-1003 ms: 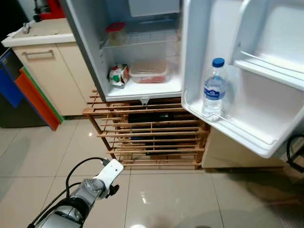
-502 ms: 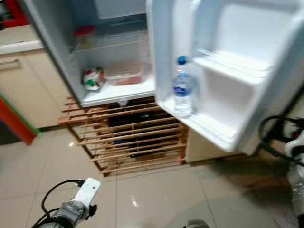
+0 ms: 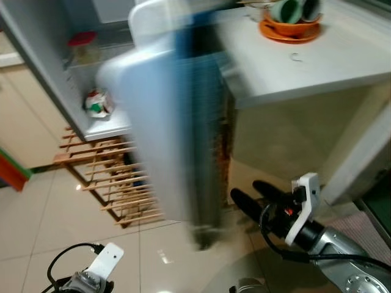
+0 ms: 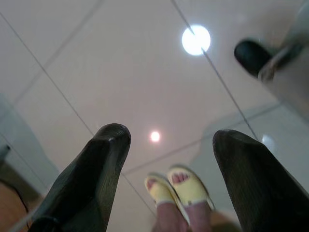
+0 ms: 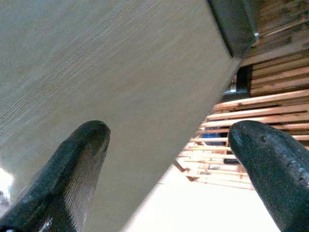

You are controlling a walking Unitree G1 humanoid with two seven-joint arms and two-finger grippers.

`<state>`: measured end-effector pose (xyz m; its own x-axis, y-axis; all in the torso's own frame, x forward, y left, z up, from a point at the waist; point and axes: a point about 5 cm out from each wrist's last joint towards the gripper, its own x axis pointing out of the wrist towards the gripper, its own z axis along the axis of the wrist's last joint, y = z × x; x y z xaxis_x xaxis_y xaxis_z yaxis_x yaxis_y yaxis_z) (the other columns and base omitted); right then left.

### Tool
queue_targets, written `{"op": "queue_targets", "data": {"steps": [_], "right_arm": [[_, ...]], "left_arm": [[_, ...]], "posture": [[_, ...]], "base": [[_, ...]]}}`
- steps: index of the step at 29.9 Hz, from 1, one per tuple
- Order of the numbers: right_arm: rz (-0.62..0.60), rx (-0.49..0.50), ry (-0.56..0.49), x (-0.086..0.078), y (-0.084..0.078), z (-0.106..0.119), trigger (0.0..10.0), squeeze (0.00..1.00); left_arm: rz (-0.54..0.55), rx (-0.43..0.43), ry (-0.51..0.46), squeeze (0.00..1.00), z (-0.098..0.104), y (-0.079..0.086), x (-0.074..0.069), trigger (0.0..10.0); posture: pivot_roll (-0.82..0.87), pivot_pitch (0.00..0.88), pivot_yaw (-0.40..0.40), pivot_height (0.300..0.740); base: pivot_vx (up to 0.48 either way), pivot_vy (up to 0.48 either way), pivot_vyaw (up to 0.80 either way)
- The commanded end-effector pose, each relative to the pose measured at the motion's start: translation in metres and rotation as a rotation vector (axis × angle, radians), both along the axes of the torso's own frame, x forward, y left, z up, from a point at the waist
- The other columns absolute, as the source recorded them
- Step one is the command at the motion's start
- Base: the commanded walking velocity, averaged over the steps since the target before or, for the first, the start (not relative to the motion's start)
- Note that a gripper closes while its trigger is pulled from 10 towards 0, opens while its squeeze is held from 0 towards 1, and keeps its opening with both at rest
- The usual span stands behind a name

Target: Restocking fridge

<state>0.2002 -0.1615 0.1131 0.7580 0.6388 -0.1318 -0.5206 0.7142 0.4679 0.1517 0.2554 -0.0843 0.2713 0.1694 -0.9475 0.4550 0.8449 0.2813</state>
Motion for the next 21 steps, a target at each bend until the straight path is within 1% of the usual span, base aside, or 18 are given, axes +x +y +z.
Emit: {"op": "queue_targets", "data": {"steps": [1, 3, 6, 7, 8, 9, 10, 11, 12, 13, 14, 15, 16, 17, 18, 19, 20, 21], "right_arm": [[-0.01, 0.033, 0.01, 0.001, -0.003, 0.002, 10.0, 0.0], [-0.028, 0.032, 0.026, 0.003, -0.006, 0.0, 10.0, 0.0], [-0.153, -0.082, 0.042, 0.015, -0.019, -0.009, 10.0, 0.0], [-0.333, -0.252, 0.022, 0.031, -0.037, -0.016, 10.0, 0.0], [-0.434, -0.323, 0.025, 0.037, -0.048, -0.02, 10.0, 0.0], [-0.504, -0.392, 0.011, 0.042, -0.056, -0.021, 10.0, 0.0], [-0.582, -0.427, -0.009, 0.046, -0.064, -0.019, 10.0, 0.0], [-0.633, -0.447, -0.025, 0.048, -0.069, -0.018, 10.0, 0.0], [-0.703, -0.429, -0.038, 0.053, -0.071, -0.016, 10.0, 0.0], [-0.703, -0.429, -0.038, 0.053, -0.071, -0.016, 10.0, 0.0], [-0.726, -0.449, -0.072, 0.056, -0.067, -0.015, 10.0, 0.0], [-0.726, -0.454, -0.083, 0.056, -0.065, -0.014, 10.0, 0.0], [-0.723, -0.456, -0.096, 0.057, -0.06, -0.015, 10.0, 0.0], [-0.721, -0.455, -0.102, 0.058, -0.057, -0.016, 10.0, 0.0], [-0.718, -0.452, -0.102, 0.058, -0.054, -0.018, 10.0, 0.0], [-0.718, -0.452, -0.102, 0.059, -0.051, -0.02, 10.0, 0.0], [-0.717, -0.459, -0.104, 0.059, -0.048, -0.022, 10.0, 0.0], [-0.716, -0.471, -0.111, 0.059, -0.046, -0.024, 10.0, 0.0]], "left_arm": [[-0.015, 0.009, 0.011, 0.0, 0.0, 0.002, -0.002, 10.0], [-0.013, 0.008, 0.015, 0.0, -0.001, 0.001, -0.004, 10.0], [0.016, -0.009, -0.027, 0.0, 0.0, -0.002, 0.002, 10.0], [0.009, -0.017, -0.062, 0.0, 0.001, -0.006, 0.008, 10.0], [0.004, -0.021, -0.093, 0.0, 0.003, -0.009, 0.014, 10.0], [-0.004, -0.018, -0.13, 0.0, 0.005, -0.011, 0.02, 10.0], [-0.015, -0.015, -0.189, 0.0, 0.009, -0.014, 0.03, 10.0], [-0.023, -0.012, -0.229, 0.0, 0.012, -0.017, 0.037, 10.0], [-0.056, -0.049, -0.356, 0.0, 0.021, -0.031, 0.06, 10.0], [-0.056, -0.049, -0.356, 0.0, 0.021, -0.031, 0.06, 10.0], [-0.038, -0.109, -0.549, 0.0, 0.047, -0.028, 0.093, 10.0], [-0.026, -0.137, -0.61, 0.0, 0.056, -0.027, 0.103, 10.0], [-0.023, -0.186, -0.705, 0.0, 0.069, -0.033, 0.118, 10.0], [-0.032, -0.233, -0.791, 0.0, 0.082, -0.041, 0.132, 10.0], [-0.063, -0.301, -0.906, 0.0, 0.102, -0.056, 0.149, 10.0], [-0.096, -0.351, -1.016, 0.0, 0.122, -0.069, 0.162, 10.0], [-0.121, -0.392, -1.103, 0.0, 0.141, -0.078, 0.171, 10.0], [-0.132, -0.43, -1.166, 0.0, 0.156, -0.084, 0.177, 10.0]], "posture": [[-0.22, 0.0, 0.094, 0.74], [-0.22, 0.0, 0.093, 0.74], [-0.21, 0.0, 0.09, 0.74], [-0.2, 0.0, 0.089, 0.74], [-0.2, 0.0, 0.086, 0.74], [-0.2, 0.0, 0.086, 0.74], [-0.19, 0.0, 0.084, 0.74], [-0.19, 0.0, 0.084, 0.74], [-0.18, 0.0, 0.08, 0.74], [-0.18, 0.0, 0.08, 0.74], [-0.17, 0.0, 0.078, 0.74], [-0.17, 0.0, 0.076, 0.74], [-0.16, 0.0, 0.073, 0.74], [-0.16, 0.0, 0.071, 0.74], [-0.15, 0.0, 0.07, 0.74], [-0.15, 0.0, 0.07, 0.74], [-0.15, 0.0, 0.071, 0.74], [-0.15, 0.0, 0.071, 0.74]], "base": [[0.0, 0.0, 0.0], [0.0, 0.0, 0.0], [0.0, 0.0, 0.0], [0.0, 0.0, 0.0], [0.0, 0.0, 0.0], [0.0, 0.0, 0.0], [0.0, 0.0, 0.0], [0.0, 0.0, 0.0], [0.0, 0.0, 0.0], [0.0, 0.0, 0.0], [0.0, 0.0, 0.0], [0.0, 0.0, 0.0], [0.0, 0.0, 0.0], [0.0, 0.0, 0.0], [0.0, 0.0, 0.0], [0.0, 0.0, 0.0], [0.0, 0.0, 0.0], [0.0, 0.0, 0.0]]}}
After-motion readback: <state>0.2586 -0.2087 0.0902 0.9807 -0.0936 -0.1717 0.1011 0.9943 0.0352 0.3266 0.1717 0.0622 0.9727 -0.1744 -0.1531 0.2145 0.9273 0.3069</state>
